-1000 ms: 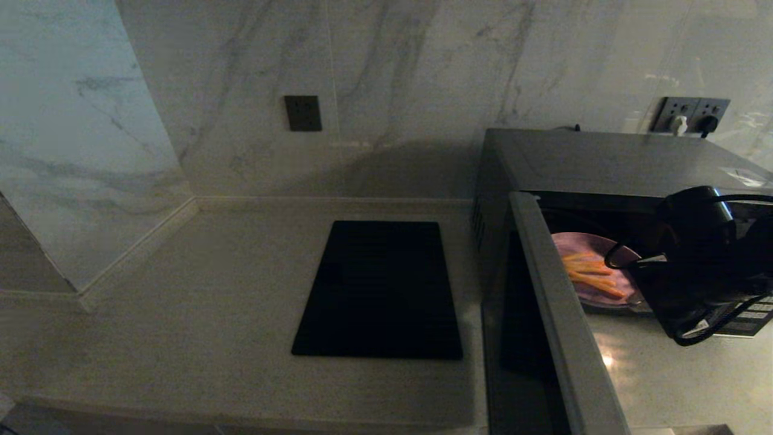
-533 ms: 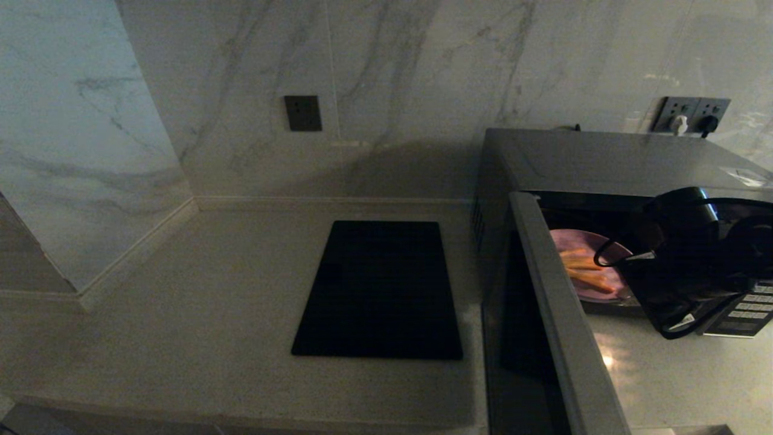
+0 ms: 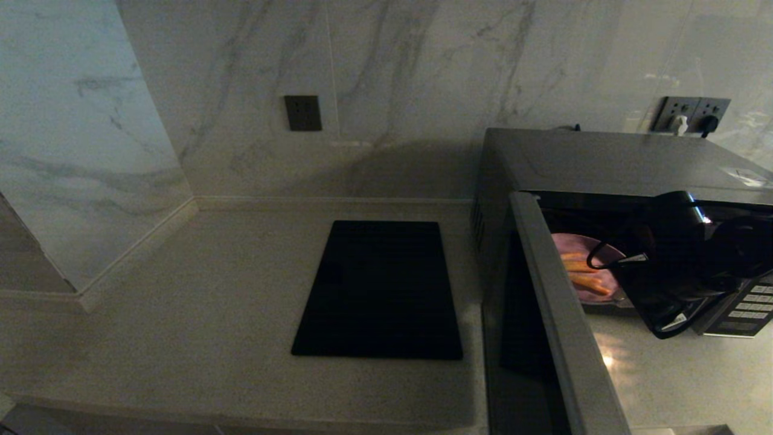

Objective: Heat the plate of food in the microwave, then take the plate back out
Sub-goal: Put the plate in the microwave oven

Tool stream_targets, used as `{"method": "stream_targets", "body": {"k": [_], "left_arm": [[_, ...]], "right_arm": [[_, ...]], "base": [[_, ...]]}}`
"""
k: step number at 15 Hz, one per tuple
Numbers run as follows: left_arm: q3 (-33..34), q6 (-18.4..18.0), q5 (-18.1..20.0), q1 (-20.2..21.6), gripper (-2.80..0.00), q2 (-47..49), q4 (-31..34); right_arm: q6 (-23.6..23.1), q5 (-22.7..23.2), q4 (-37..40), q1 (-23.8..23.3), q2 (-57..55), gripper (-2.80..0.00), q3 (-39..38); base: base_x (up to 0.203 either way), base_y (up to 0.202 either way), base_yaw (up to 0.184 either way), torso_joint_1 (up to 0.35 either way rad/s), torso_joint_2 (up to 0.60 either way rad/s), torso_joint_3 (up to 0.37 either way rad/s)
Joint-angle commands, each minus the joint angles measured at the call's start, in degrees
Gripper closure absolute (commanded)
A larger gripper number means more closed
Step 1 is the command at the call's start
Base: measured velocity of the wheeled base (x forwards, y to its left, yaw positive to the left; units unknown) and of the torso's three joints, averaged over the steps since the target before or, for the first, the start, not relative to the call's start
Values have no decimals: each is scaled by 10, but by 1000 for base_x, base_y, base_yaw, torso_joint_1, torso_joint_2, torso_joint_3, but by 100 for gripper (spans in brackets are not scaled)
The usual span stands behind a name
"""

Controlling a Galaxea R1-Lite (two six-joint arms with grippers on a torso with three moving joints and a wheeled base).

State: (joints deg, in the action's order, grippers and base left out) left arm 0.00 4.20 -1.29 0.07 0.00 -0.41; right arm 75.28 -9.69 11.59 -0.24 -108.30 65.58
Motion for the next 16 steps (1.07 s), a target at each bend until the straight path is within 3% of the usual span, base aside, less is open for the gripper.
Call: {"method": "stream_targets", "body": {"k": [1,16], "left_arm": [[0,0,0,0,0,1,0],[0,0,0,0,0,1,0]], "right_arm": [[2,-1,0,0,-4,0,9],[-7,-2,-25,-6,-32,0,19]], "base": [[0,0,0,0,0,0],[0,0,0,0,0,0]]}}
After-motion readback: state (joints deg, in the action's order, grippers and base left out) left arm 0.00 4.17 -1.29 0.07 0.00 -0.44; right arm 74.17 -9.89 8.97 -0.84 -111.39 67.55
